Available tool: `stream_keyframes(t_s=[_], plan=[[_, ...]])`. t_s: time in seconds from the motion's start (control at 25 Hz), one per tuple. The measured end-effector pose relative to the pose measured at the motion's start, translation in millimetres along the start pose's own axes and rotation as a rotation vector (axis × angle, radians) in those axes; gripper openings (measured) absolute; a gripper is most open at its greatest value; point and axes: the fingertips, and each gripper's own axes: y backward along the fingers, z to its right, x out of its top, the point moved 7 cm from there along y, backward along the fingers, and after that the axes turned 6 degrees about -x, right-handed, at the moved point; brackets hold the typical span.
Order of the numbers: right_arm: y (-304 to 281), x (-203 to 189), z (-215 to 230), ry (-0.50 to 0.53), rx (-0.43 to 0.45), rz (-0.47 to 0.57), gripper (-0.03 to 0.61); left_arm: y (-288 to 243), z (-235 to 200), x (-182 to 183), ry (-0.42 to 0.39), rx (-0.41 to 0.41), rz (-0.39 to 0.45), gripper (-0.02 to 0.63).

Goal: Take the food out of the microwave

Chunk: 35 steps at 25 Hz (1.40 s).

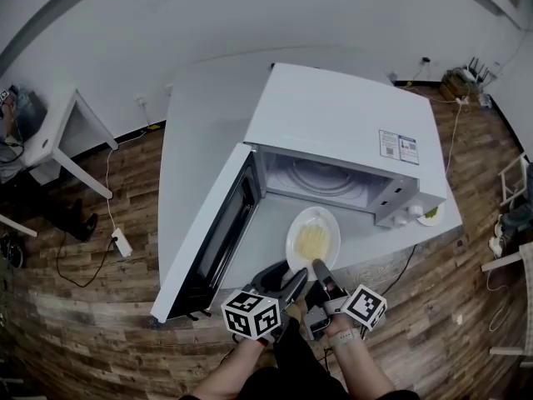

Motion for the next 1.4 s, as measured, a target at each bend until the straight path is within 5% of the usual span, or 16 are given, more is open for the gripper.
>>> stream_keyframes(t_s=[0.24,0.4,1.4], plan=[[13.1,-12.9,9.5,-0.008,-0.021,0.001,0.054,27.0,3.6,-5.9,-0.134,0.112,0.036,0.187],[17.6,-24.0,16.1,-0.019,-0.041,-0.011,0.054,41.7,9.2,-11.9,-0.168,0.116,0.071,0.052],[5.3,-61.6,42.2,-0.103,-0.058,-0.073,0.054,54.8,17.4,-70.4,-0.188,0.085,-0.030,0.020]])
